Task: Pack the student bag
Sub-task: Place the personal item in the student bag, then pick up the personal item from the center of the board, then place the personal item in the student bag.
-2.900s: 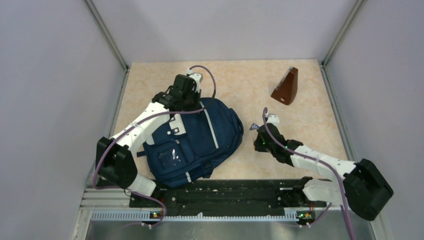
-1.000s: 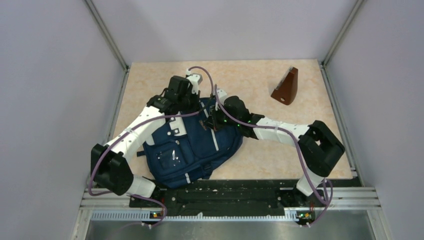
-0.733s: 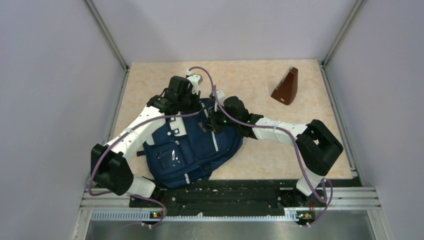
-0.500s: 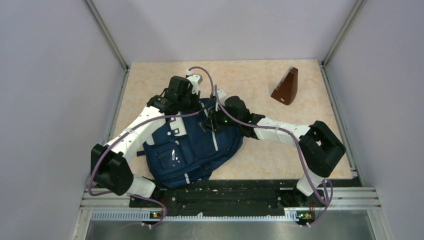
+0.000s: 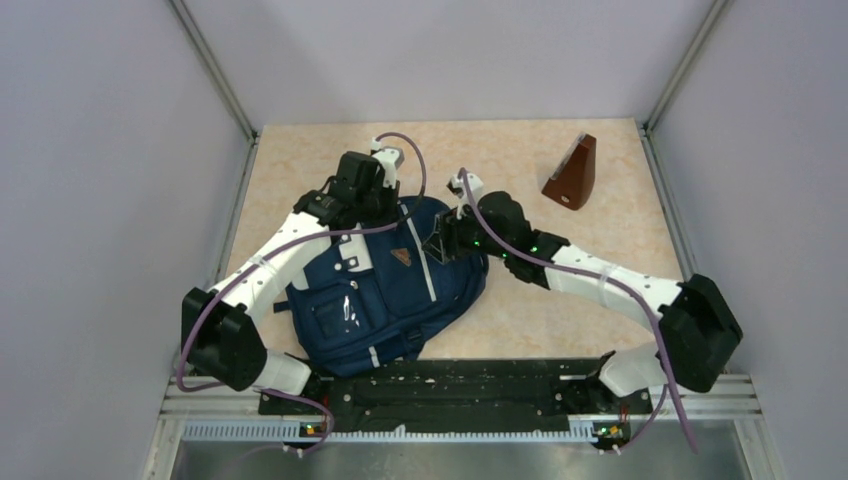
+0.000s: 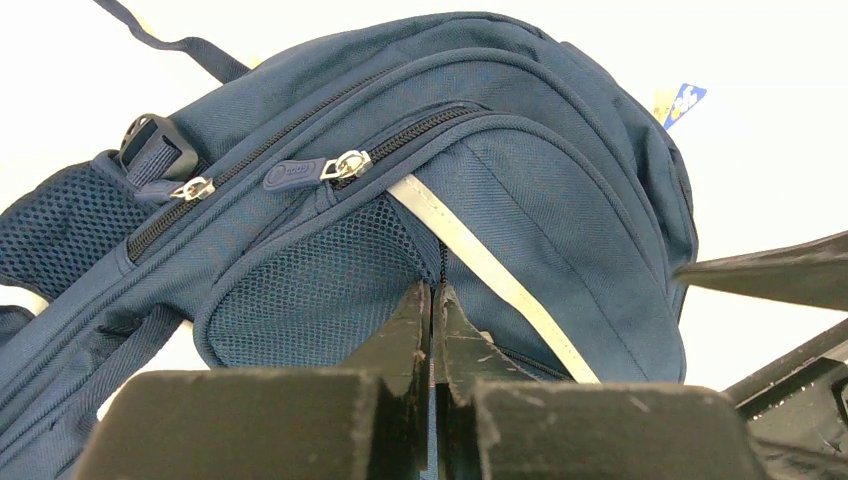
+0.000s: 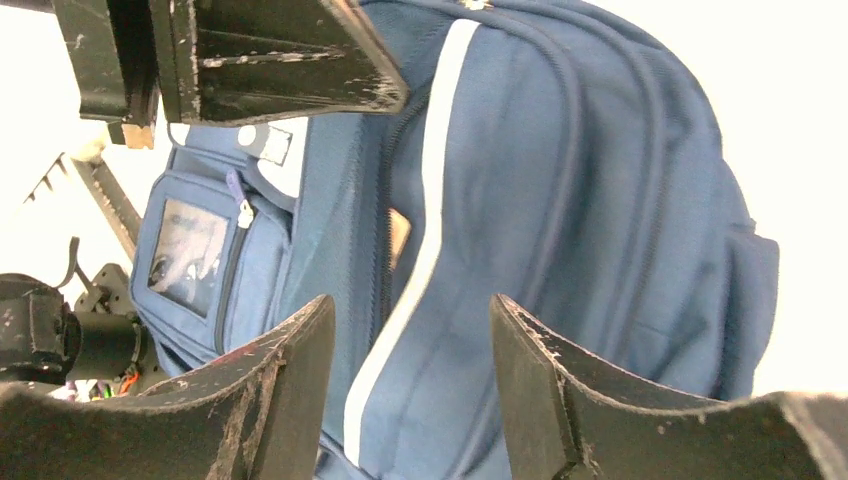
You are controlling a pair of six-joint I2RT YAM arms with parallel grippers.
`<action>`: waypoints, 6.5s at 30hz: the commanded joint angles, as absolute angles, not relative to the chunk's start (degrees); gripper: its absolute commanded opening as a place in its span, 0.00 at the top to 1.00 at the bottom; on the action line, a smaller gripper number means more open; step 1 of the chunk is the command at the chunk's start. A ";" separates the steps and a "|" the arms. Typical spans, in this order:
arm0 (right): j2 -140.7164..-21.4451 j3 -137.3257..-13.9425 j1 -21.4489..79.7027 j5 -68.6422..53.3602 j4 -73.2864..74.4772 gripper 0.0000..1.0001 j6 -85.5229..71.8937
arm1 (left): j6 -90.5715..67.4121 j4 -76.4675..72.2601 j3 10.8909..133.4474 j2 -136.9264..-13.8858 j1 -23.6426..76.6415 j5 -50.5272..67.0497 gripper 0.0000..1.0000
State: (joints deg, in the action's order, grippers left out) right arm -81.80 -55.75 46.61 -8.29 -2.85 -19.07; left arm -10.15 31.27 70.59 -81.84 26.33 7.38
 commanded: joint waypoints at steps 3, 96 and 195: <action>-71.99 -50.48 38.22 -0.31 5.01 0.42 -21.80 | -10.37 28.15 71.39 -78.66 25.79 6.44 1.00; -86.54 -41.09 35.48 25.81 0.72 1.00 -20.92 | -9.76 28.72 71.68 -78.17 25.62 5.27 1.00; -94.33 -56.92 54.32 13.89 -22.49 1.00 -32.82 | -9.84 28.40 71.41 -77.18 25.66 5.38 1.00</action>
